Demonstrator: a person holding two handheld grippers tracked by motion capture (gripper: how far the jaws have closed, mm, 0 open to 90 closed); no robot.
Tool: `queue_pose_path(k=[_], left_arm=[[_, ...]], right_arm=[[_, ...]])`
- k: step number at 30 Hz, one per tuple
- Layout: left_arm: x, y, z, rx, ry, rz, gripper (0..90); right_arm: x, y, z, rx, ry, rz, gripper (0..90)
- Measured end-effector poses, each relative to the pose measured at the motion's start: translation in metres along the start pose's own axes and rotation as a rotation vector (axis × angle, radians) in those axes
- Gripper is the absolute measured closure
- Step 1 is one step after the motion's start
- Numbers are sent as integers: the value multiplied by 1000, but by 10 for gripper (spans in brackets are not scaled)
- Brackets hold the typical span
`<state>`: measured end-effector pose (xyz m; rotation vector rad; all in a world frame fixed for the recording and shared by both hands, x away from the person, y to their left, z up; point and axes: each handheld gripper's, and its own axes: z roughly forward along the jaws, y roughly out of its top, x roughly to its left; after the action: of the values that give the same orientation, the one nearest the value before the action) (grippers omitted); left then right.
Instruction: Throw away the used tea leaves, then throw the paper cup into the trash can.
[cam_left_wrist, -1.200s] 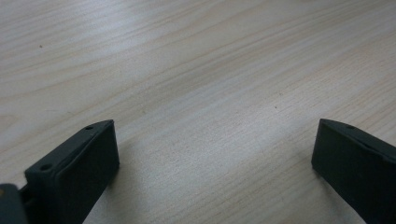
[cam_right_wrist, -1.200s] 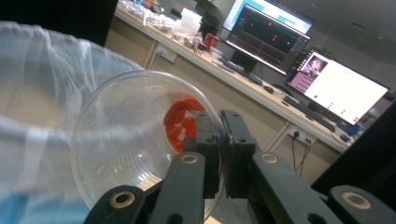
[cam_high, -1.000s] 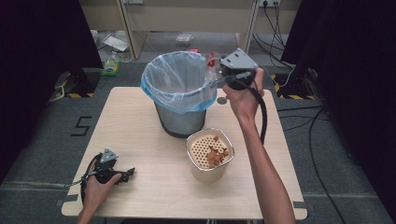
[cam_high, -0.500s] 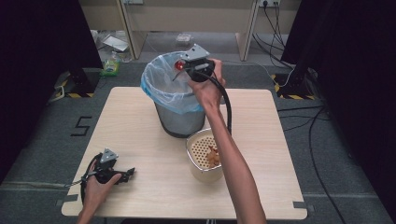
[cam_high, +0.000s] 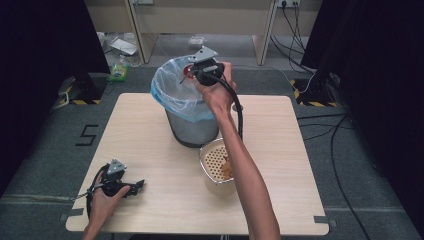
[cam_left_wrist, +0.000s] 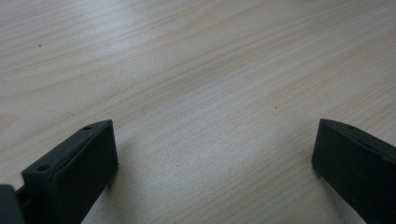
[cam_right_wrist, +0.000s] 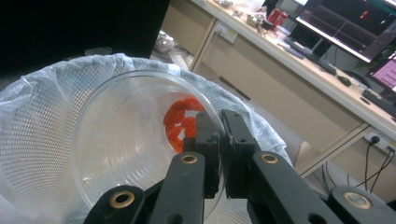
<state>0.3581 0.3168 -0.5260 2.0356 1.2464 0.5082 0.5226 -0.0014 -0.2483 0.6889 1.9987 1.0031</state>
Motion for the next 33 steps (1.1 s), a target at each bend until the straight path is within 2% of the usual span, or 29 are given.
queue_pose_path(k=[4,6,9,16,19,27,33], left_arm=[[0,0,0,0,0,0,0],[0,0,0,0,0,0,0],[0,0,0,0,0,0,0],[0,0,0,-2,2,1,0],[0,0,0,-2,2,1,0],[-1,0,0,-3,4,4,0],[-1,0,0,-2,2,4,0]], right_arm=[[0,1,4,15,10,2,866],[2,0,7,48,24,6,865],[3,1,10,69,47,-1,861],[4,3,11,98,74,20,752],[3,4,10,94,75,22,751],[-8,5,-3,76,58,20,732],[-22,-3,-27,50,46,44,703]])
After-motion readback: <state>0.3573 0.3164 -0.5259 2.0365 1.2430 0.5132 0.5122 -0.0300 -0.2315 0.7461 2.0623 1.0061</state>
